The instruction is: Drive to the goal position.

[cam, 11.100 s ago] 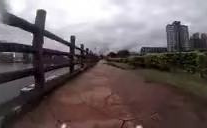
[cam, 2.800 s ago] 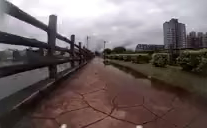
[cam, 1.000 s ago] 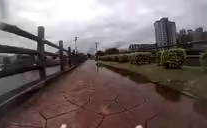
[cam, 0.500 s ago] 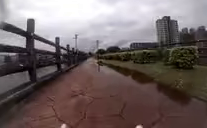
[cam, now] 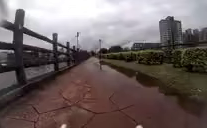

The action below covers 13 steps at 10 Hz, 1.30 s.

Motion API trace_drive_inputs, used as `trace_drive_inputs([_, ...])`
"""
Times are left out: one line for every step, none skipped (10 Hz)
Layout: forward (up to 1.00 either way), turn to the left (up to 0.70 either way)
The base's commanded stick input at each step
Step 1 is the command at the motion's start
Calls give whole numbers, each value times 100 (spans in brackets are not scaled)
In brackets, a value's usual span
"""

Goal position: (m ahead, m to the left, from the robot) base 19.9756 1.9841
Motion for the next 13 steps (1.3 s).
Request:
trace_drive_inputs([85, 1])
trace_drive_inputs([85, 1])
trace_drive_inputs([85, 1])
trace_drive_inputs([85, 1])
trace_drive_inputs([85, 1])
trace_drive_inputs([85, 1])
trace_drive_inputs([85, 1])
trace_drive_inputs([85, 1])
trace_drive_inputs([85, 1])
trace_drive_inputs([85, 1])
trace_drive_inputs([85, 1])
trace_drive_inputs([85, 1])
trace_drive_inputs([85, 1])
